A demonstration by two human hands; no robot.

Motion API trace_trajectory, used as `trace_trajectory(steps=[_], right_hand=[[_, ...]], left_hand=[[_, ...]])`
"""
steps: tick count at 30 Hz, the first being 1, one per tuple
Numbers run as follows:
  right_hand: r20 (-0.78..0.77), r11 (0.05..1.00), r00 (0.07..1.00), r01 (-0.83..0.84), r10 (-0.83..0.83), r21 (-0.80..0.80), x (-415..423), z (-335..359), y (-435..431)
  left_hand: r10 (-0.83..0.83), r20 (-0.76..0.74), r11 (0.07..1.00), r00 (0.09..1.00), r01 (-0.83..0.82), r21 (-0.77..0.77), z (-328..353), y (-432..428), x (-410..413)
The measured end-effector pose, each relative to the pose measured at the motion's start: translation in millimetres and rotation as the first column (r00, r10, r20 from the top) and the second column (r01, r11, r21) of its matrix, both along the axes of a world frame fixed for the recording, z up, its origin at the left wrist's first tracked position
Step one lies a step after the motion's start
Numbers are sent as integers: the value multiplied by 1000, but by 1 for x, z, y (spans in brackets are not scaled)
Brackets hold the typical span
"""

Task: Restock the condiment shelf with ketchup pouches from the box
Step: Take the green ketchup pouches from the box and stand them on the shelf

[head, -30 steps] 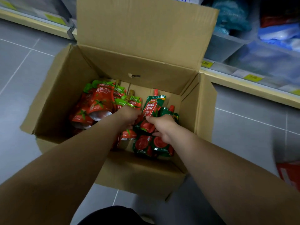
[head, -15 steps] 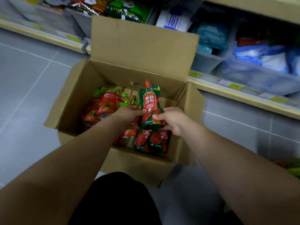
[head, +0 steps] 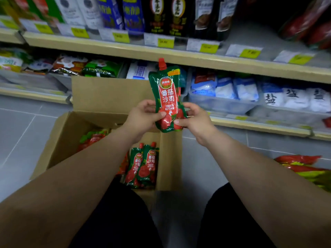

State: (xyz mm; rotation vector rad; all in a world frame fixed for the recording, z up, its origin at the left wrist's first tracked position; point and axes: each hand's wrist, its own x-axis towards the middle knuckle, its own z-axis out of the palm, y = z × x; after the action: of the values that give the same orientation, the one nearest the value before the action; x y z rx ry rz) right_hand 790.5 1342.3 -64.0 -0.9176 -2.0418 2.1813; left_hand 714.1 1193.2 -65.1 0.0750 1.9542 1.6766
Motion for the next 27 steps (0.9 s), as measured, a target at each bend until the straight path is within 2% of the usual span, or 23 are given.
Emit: trace_trajectory(steps=[4, 8, 12, 17, 24, 27], right_hand=[[-122, 990, 987, 119, -109, 81, 9, 23, 44], [-223, 940, 951, 261, -212, 221, 23, 42, 97], [-323, 883, 906, 370, -274, 288, 41, 56, 155], [-406, 802, 846, 490, -344, 342, 54, 69, 223], [-471, 644, 821, 555, -323, 527, 42, 91, 311], [-455, 600, 835, 542, -308, 588, 34, 87, 339]], left_hand=[[-26, -173, 999, 985, 30, 23, 24, 57, 2], [-73, -324, 993, 943, 98, 62, 42, 122, 8], [-170, -399, 970, 901, 225, 95, 54, 189, 20], [-201, -543, 948, 816, 302, 104, 71, 269, 31], [-105, -735, 966, 670, 243, 83, 93, 365, 24], [-72, -751, 975, 656, 205, 86, 89, 394, 17]])
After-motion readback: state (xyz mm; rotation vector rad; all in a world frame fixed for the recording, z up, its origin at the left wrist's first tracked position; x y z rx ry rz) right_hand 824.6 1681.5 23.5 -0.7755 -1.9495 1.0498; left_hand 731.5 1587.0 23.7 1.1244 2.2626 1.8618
